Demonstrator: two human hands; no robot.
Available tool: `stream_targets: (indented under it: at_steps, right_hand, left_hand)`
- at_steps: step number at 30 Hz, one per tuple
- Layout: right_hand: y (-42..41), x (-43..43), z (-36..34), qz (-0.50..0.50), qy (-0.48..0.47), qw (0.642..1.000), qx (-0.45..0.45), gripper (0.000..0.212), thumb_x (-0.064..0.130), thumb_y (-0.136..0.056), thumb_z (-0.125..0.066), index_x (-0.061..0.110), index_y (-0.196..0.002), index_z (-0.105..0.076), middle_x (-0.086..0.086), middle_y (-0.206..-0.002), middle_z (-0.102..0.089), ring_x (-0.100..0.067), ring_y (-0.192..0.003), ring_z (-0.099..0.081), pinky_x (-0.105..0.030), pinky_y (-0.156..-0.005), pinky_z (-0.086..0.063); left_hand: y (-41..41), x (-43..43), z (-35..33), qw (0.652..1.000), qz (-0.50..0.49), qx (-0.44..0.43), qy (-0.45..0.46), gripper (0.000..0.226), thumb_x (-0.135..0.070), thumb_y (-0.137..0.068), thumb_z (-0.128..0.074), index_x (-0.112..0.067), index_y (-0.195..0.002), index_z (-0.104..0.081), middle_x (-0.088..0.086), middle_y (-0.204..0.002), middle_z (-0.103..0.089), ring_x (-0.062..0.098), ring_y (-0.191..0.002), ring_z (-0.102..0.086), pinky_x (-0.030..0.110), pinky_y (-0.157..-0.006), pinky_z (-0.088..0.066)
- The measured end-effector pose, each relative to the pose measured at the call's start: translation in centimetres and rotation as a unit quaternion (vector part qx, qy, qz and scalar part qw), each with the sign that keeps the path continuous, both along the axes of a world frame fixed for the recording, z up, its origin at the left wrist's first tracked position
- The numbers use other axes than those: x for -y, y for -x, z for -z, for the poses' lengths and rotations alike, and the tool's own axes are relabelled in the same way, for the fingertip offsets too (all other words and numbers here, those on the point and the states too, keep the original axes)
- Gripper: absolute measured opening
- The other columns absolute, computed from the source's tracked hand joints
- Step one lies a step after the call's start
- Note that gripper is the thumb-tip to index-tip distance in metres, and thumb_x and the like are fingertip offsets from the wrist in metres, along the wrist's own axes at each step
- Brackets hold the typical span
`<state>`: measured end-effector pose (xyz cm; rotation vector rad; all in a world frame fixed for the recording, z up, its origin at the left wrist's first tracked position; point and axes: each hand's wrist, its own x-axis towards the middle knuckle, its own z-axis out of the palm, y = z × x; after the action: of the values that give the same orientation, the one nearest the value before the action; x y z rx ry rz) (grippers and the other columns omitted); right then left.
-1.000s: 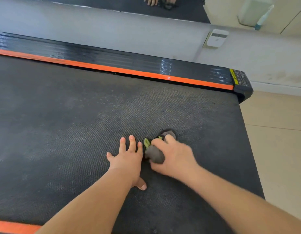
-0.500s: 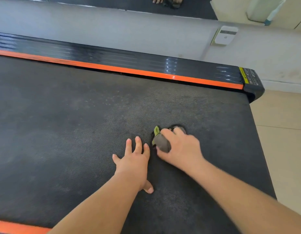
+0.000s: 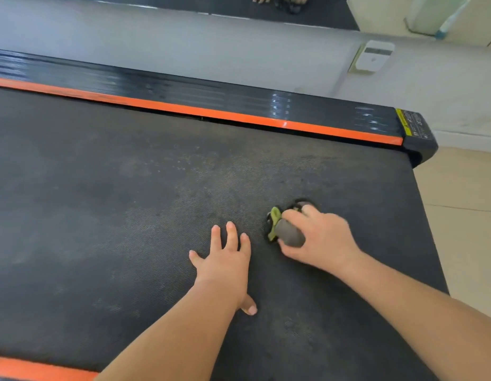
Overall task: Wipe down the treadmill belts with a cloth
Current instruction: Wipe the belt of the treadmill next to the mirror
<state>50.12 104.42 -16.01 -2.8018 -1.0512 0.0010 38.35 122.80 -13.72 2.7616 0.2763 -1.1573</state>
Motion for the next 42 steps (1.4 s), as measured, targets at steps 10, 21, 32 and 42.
stream_targets:
  at_steps: [10,21,32,42]
  right_hand:
    - [3.4,-4.8,0.9,0.218,-0.056,0.974,0.028,0.051,0.062,-0.074,-0.069,0.028,-0.11,-0.056,-0.007,-0.09,-0.057,-0.033,-0.068,-0.062,-0.037,-0.059,-0.05]
    - [-4.5,-2.0,-0.3,0.279,-0.002,0.96,-0.017,0.047,0.064,-0.087,-0.059,0.033,-0.118,-0.043,-0.006,-0.102,-0.056,-0.032,-0.087,-0.062,-0.038,-0.069,-0.048]
    - [-3.6,8.0,-0.7,0.243,0.028,0.97,0.008,0.048,0.067,-0.084,-0.059,0.04,-0.123,-0.048,0.0,-0.101,-0.056,-0.032,-0.083,-0.064,-0.036,-0.07,-0.052]
    - [4.5,7.9,-0.2,-0.008,0.033,0.999,0.003,0.05,0.07,-0.072,-0.063,0.039,-0.111,-0.058,0.004,-0.09,-0.057,-0.027,-0.062,-0.063,-0.033,-0.055,-0.053]
  left_hand:
    - [0.2,-0.1,0.1,1.0,0.0,0.004,-0.005,0.146,-0.057,-0.07,-0.088,-0.02,-0.162,0.018,0.007,-0.165,0.034,0.039,-0.153,0.027,0.079,-0.114,-0.018]
    - [0.3,0.1,0.3,1.0,0.005,0.006,-0.013,0.145,-0.06,-0.072,-0.085,-0.019,-0.16,0.022,0.008,-0.164,0.035,0.04,-0.153,0.028,0.078,-0.114,-0.018]
    - [0.1,0.1,0.1,1.0,0.013,-0.005,-0.017,0.146,-0.062,-0.072,-0.085,-0.019,-0.16,0.022,0.009,-0.164,0.036,0.04,-0.153,0.027,0.077,-0.114,-0.02]
    - [0.2,0.2,0.0,1.0,0.013,0.0,-0.019,0.145,-0.064,-0.072,-0.084,-0.019,-0.16,0.022,0.01,-0.164,0.036,0.041,-0.153,0.027,0.076,-0.115,-0.021]
